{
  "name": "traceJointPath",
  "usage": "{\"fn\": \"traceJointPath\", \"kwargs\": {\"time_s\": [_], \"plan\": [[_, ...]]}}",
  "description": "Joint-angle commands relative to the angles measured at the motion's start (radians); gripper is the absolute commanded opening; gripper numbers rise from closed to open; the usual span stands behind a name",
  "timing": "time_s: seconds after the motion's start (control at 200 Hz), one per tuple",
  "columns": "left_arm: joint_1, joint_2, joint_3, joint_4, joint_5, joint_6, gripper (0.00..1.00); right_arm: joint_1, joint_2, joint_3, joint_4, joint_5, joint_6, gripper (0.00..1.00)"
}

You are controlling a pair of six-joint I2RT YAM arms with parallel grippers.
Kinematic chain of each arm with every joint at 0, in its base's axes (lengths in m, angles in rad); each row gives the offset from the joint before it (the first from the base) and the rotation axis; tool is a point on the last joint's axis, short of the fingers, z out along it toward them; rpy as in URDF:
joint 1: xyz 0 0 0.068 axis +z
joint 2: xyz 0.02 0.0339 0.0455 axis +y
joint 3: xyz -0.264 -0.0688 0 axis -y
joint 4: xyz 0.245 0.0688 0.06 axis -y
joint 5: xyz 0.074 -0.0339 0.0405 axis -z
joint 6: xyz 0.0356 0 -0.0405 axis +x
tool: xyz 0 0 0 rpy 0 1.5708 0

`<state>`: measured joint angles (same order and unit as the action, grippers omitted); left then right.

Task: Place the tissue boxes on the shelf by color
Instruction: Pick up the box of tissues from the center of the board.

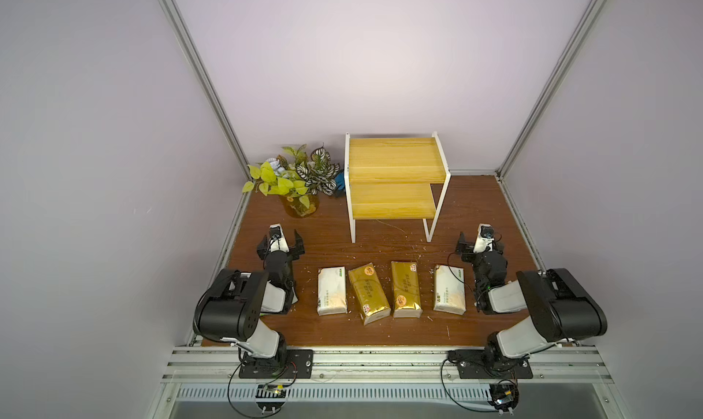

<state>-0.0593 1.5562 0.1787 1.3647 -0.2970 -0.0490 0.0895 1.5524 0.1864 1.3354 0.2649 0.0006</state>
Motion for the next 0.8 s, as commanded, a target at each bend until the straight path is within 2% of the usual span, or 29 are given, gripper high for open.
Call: {"fn": "traceJointPath", "kwargs": {"time_s": [0.0, 0.731, 0.791], "plan": [[-0.002, 0.005, 0.004, 0.017, -0.004, 0.01, 1.0, -0.002, -0.005, 0.01, 0.032, 0.018, 0.016, 0.98], [-0.002, 0.004, 0.002, 0.017, -0.003, 0.009, 1.0, -0.003, -0.005, 0.01, 0.028, 0.016, 0.018, 1.0], [-0.002, 0.004, 0.003, 0.016, -0.002, 0.009, 1.0, -0.004, -0.006, 0.01, 0.029, 0.016, 0.019, 0.94]]}}
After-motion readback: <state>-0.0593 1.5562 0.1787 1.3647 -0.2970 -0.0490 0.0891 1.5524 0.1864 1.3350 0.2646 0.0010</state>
